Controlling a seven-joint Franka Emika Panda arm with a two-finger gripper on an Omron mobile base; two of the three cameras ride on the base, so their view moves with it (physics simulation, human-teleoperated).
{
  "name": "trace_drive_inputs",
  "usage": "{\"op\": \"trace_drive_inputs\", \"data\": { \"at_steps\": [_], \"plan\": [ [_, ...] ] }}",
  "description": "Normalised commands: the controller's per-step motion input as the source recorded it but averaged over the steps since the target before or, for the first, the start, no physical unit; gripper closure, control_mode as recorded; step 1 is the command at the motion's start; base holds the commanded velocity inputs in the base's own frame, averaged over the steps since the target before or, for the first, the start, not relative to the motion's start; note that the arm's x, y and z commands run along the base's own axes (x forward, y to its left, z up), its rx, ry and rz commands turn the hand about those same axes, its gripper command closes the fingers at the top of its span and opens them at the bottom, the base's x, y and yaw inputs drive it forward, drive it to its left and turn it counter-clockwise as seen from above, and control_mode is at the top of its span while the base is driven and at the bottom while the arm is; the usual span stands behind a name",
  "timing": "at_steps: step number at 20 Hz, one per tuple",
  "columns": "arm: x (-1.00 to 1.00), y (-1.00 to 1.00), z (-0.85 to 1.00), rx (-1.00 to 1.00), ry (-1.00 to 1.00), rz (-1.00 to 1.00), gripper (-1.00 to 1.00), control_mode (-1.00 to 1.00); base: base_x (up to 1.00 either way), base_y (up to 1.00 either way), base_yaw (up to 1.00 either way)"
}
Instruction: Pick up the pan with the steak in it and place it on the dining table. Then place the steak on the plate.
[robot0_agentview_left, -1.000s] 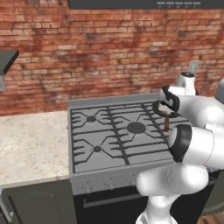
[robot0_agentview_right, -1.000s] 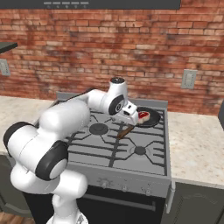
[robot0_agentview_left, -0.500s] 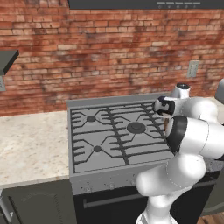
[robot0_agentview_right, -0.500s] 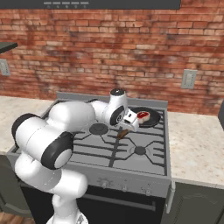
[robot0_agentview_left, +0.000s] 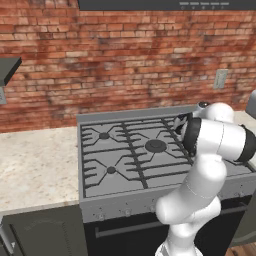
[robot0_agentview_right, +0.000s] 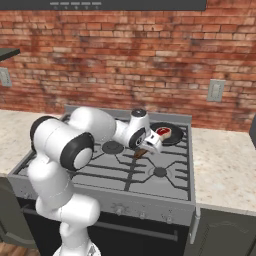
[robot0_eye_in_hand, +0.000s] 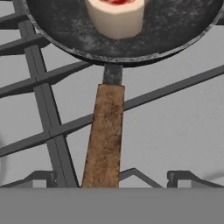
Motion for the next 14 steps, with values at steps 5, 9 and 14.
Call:
{"op": "trace_drive_inputs", "data": {
  "at_steps": [5,9,14],
  "plan": [
    [0.01,-0.04,-0.03,0.00,-0.01,0.00,-1.00,-1.00,0.00,0.00,0.00],
    [0.06,0.09,-0.03,0.00,0.00,-0.01,-1.00,-1.00,0.00,0.00,0.00],
    [0.10,0.19,-0.14,0.00,0.00,-0.04,-1.00,-1.00,0.00,0.00,0.00]
  ]
}}
